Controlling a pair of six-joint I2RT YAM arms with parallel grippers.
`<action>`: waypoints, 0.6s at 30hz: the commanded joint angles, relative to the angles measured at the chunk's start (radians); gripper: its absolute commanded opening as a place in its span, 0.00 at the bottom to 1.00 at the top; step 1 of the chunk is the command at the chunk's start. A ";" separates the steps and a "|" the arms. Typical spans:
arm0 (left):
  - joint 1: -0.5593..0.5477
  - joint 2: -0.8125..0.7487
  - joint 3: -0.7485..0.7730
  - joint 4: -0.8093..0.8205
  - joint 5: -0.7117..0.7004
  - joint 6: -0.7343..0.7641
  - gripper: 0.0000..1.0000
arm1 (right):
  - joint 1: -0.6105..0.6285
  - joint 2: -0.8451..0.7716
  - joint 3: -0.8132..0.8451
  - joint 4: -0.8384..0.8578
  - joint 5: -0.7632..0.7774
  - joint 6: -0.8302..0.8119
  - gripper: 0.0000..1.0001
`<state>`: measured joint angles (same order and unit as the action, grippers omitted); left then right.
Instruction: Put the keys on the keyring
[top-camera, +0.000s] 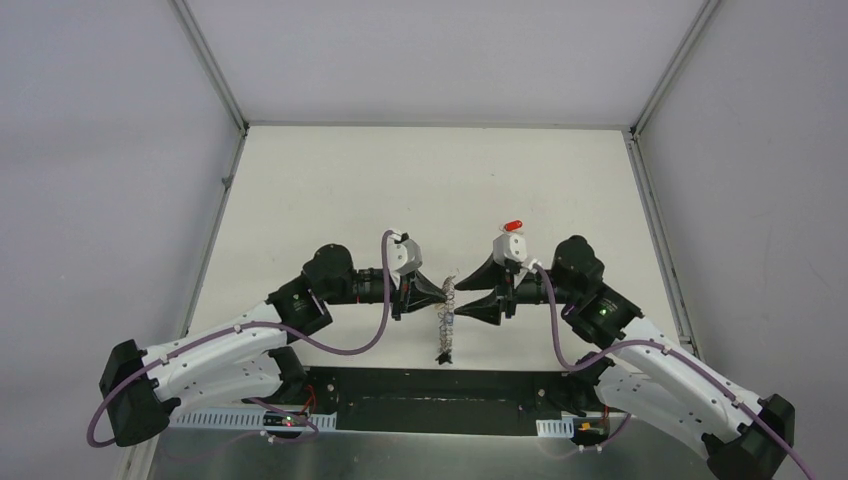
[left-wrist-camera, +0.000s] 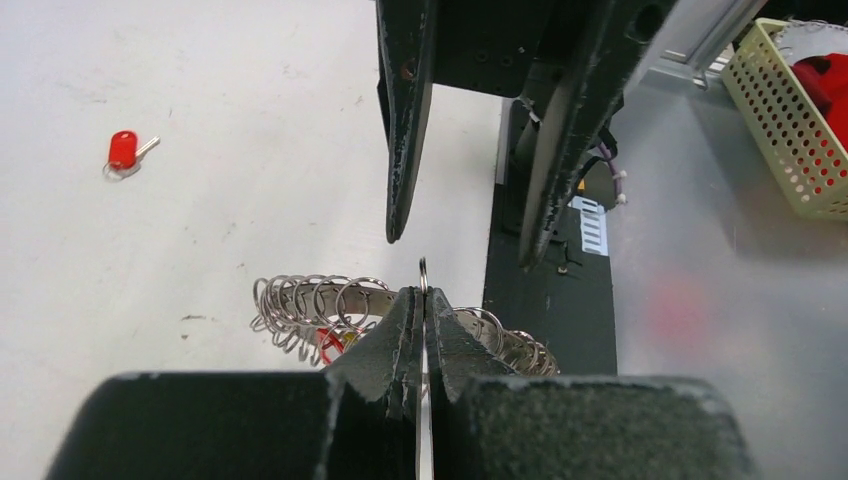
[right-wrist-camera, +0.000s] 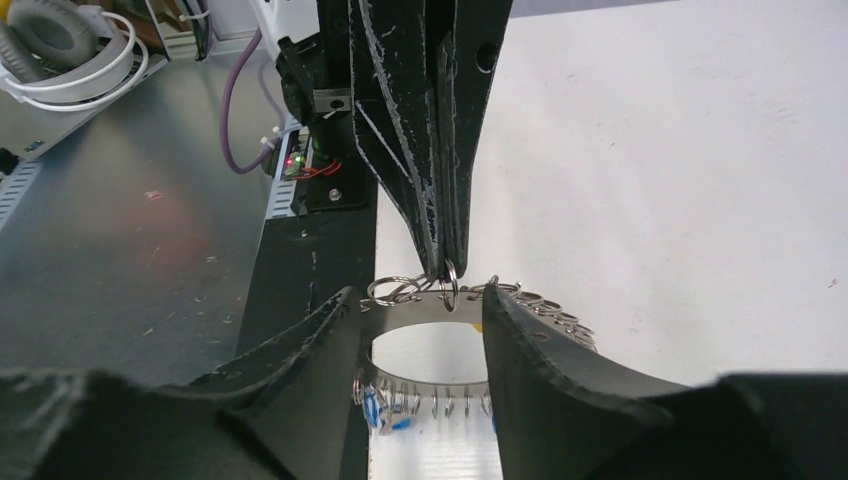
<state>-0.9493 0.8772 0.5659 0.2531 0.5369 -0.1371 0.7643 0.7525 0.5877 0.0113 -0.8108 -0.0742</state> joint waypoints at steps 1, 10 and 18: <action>-0.004 -0.015 0.145 -0.175 -0.068 0.025 0.00 | 0.003 -0.017 0.040 0.068 0.032 0.004 0.52; -0.004 0.100 0.421 -0.628 -0.083 0.077 0.00 | 0.004 0.007 0.070 0.067 0.046 0.019 0.54; -0.004 0.153 0.615 -0.894 -0.123 0.185 0.00 | 0.006 0.023 0.062 0.165 0.130 0.122 0.51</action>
<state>-0.9493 1.0275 1.0653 -0.5133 0.4362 -0.0292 0.7643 0.7628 0.6189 0.0547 -0.7204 -0.0257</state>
